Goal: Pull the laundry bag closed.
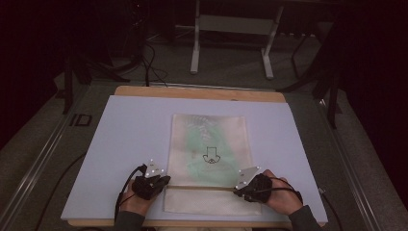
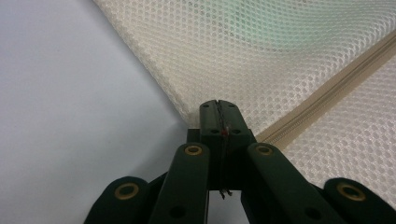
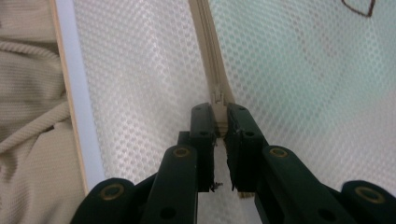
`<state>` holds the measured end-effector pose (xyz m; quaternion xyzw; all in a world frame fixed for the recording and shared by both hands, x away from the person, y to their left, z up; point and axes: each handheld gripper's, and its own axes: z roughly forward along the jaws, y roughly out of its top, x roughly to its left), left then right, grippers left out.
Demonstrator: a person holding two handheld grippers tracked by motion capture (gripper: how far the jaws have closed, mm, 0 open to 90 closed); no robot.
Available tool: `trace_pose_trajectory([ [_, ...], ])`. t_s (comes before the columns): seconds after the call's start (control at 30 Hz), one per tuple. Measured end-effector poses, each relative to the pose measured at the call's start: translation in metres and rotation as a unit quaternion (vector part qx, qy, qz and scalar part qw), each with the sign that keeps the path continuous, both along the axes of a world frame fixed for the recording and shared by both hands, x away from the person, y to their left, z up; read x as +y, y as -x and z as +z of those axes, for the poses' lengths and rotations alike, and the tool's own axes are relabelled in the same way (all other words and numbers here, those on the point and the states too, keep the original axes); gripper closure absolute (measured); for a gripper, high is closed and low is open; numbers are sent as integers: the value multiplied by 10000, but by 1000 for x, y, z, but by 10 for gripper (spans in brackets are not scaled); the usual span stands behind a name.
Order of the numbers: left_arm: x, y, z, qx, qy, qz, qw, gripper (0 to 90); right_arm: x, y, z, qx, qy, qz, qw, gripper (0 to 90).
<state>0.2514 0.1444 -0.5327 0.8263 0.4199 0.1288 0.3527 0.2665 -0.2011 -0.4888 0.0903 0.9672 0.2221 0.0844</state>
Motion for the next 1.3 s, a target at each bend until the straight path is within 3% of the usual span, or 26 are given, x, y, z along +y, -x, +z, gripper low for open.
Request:
trace_pose_trajectory([
  [1.2, 0, 0, 0, 1, 1, -1, 10000, 894, -58, 1, -5, 207, -61, -702, 9973, 822],
  [1.3, 0, 0, 0, 0, -4, -8, 10000, 894, -61, 1, -5, 244, -154, -707, 9971, 821],
])
